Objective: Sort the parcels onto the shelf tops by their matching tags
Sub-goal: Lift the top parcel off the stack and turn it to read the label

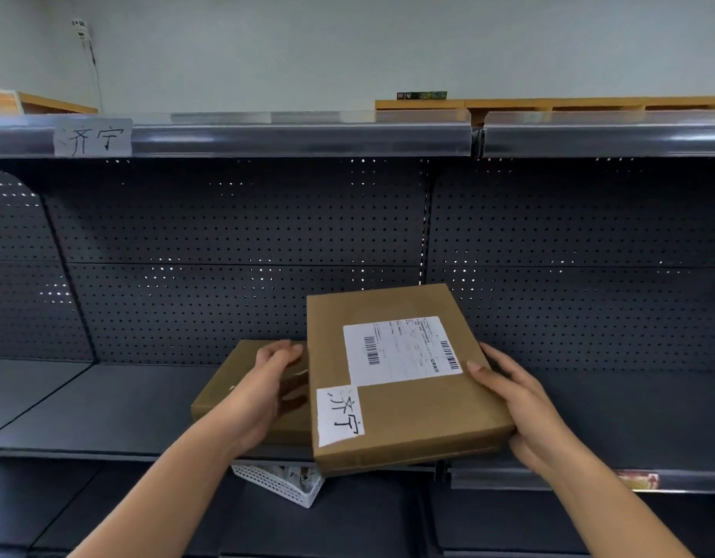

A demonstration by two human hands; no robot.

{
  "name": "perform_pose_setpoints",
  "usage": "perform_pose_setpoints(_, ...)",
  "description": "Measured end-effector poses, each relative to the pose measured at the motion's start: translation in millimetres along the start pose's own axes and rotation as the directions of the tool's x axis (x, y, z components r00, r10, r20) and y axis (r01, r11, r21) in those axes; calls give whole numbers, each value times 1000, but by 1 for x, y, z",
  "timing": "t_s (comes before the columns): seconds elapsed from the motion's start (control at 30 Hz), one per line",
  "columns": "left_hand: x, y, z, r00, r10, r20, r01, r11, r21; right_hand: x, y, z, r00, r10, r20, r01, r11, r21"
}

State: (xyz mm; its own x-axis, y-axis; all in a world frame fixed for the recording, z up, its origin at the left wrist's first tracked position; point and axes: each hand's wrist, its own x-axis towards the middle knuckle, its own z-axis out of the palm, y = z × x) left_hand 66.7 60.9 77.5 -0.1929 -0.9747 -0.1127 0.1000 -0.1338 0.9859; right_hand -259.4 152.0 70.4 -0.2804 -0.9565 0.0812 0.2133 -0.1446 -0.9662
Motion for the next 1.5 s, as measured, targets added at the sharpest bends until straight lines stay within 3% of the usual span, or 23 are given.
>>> perform_pose_setpoints(0.1,24,22,3,993,94,-69,-81,982,172,8,-13,-6,999,17,38,-14,998,-65)
perform_pose_setpoints(0.23,36,69,9,962,272,-7,-224,808,546,20,-34,-11,989,16,144,8,986,-166)
perform_pose_setpoints(0.33,32,86,10,982,96,161,-179,737,652,25,-49,-11,970,4,244,54,971,-233)
perform_pose_setpoints(0.43,22,82,10,955,-143,260,-20,843,538,31,-62,-12,945,-21,326,115,956,-272)
perform_pose_setpoints(0.5,19,73,11,948,-191,253,47,873,485,34,-70,-12,937,-45,345,152,944,-292)
perform_pose_setpoints(0.7,17,39,-1,928,-102,358,-12,953,303,44,-79,-7,940,-164,300,287,855,-433)
perform_pose_setpoints(0.87,9,28,-1,964,20,265,-56,990,129,32,-49,8,920,-382,86,370,777,-510)
perform_pose_setpoints(0.93,4,26,0,978,26,206,-34,999,36,26,-30,10,930,-366,22,324,792,-518)
perform_pose_setpoints(1.03,-2,25,3,991,-5,131,18,995,-99,10,-13,21,964,-265,-3,239,873,-426)
perform_pose_setpoints(1.17,-8,22,3,992,-21,126,37,991,-128,-14,3,40,972,-198,125,226,934,-276)
perform_pose_setpoints(1.27,-13,19,0,991,-21,132,46,980,-193,-18,10,46,983,-172,60,179,973,-148)
perform_pose_setpoints(1.4,-24,11,3,983,184,26,-175,962,-212,-24,6,52,985,-173,-21,174,983,63)
perform_pose_setpoints(1.5,-35,5,12,945,317,88,-302,942,-149,-28,-6,53,971,-162,-174,188,971,146)
